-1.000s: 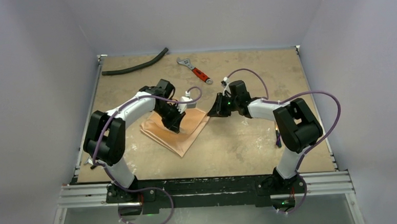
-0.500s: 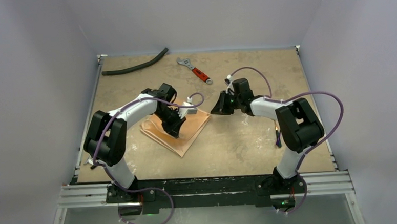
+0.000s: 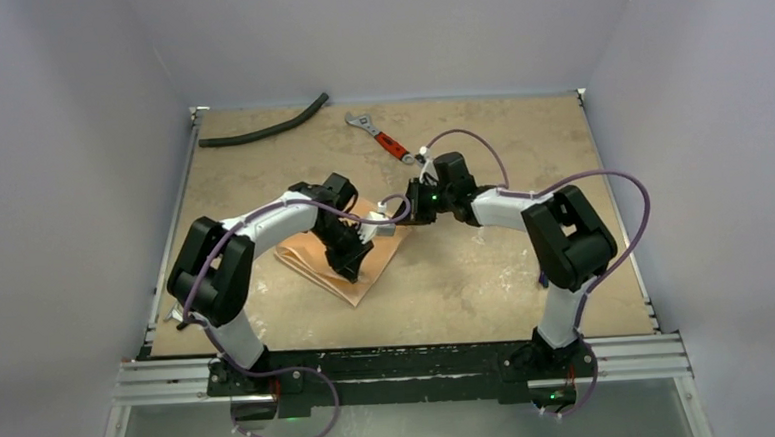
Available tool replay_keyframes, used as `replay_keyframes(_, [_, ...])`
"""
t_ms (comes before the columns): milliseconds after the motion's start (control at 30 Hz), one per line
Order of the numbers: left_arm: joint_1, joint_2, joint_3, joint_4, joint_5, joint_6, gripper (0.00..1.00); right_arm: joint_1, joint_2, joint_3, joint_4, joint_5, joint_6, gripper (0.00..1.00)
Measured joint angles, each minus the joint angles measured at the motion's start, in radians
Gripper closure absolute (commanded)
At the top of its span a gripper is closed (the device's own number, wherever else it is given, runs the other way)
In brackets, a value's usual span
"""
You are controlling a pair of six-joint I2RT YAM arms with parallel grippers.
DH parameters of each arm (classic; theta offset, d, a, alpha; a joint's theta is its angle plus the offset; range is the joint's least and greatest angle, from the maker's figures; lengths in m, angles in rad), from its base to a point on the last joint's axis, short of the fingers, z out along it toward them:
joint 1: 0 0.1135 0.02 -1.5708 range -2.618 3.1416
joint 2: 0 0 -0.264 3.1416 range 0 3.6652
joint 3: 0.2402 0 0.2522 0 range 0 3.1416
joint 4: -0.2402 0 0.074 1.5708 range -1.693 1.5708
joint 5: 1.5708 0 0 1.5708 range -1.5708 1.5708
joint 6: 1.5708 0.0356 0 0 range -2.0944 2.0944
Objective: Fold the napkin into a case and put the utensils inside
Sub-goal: Fold the top corner of the square-folded napkin at the center of the board.
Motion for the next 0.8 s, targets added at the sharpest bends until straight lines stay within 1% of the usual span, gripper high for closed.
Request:
replay_keyframes(67, [-0.008,0.000,-0.007,-0.002,0.002,0.003,0.75,0.013,0.021,0.003,0.008,-0.009,0.003,0.93])
replay_keyframes(133, [-0.011,-0.002,-0.013,-0.004,0.002,0.003,0.63,0.018,0.042,0.003,0.013,-0.013,0.008,0.93])
replay_keyframes(167, [-0.011,-0.003,-0.016,-0.008,0.002,0.006,0.60,0.019,0.053,0.003,0.016,-0.014,0.010,0.93])
replay_keyframes(500, [-0.011,-0.055,-0.010,-0.072,-0.024,0.051,0.58,0.018,0.108,0.003,0.051,-0.020,0.024,0.95])
replay_keyframes(700, [-0.010,-0.071,0.009,-0.115,-0.021,0.082,0.64,0.026,0.103,-0.009,0.065,-0.023,0.022,0.95])
replay_keyframes(800, [0.005,-0.072,0.023,-0.111,-0.028,0.071,0.66,0.063,0.079,-0.008,0.034,0.014,0.008,0.95])
